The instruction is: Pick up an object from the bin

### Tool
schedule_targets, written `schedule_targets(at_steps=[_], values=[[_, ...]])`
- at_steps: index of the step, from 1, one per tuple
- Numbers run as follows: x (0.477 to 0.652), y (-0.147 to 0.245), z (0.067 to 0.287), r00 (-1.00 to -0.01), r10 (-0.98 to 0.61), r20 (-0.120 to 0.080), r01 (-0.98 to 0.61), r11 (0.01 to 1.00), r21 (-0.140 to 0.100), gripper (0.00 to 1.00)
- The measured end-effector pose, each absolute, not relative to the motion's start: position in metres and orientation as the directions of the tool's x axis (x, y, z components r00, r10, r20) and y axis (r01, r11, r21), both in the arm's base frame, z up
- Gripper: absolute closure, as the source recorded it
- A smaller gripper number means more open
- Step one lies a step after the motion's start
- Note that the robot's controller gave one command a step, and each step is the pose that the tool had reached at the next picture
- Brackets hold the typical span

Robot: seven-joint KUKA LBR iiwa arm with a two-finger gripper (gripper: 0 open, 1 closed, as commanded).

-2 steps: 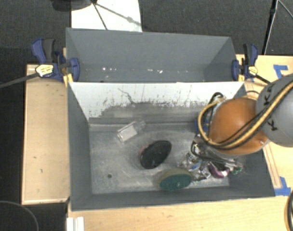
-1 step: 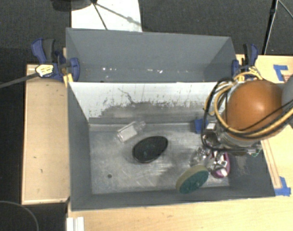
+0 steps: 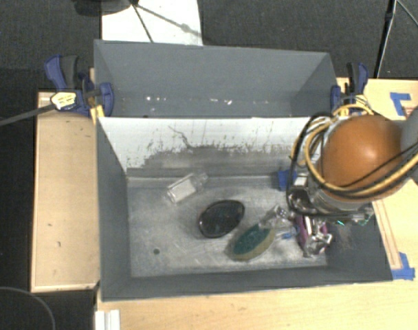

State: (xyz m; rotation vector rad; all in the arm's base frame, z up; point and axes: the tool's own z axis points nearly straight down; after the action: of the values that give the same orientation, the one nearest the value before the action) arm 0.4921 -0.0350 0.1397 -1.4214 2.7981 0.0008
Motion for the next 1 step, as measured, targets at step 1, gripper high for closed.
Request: schedule_targets(at_steps=[1], values=[[0.4982,0.0521,0.0873,-0.53,-0.848,-0.002,-0.848,0.53,0.006,0.0]])
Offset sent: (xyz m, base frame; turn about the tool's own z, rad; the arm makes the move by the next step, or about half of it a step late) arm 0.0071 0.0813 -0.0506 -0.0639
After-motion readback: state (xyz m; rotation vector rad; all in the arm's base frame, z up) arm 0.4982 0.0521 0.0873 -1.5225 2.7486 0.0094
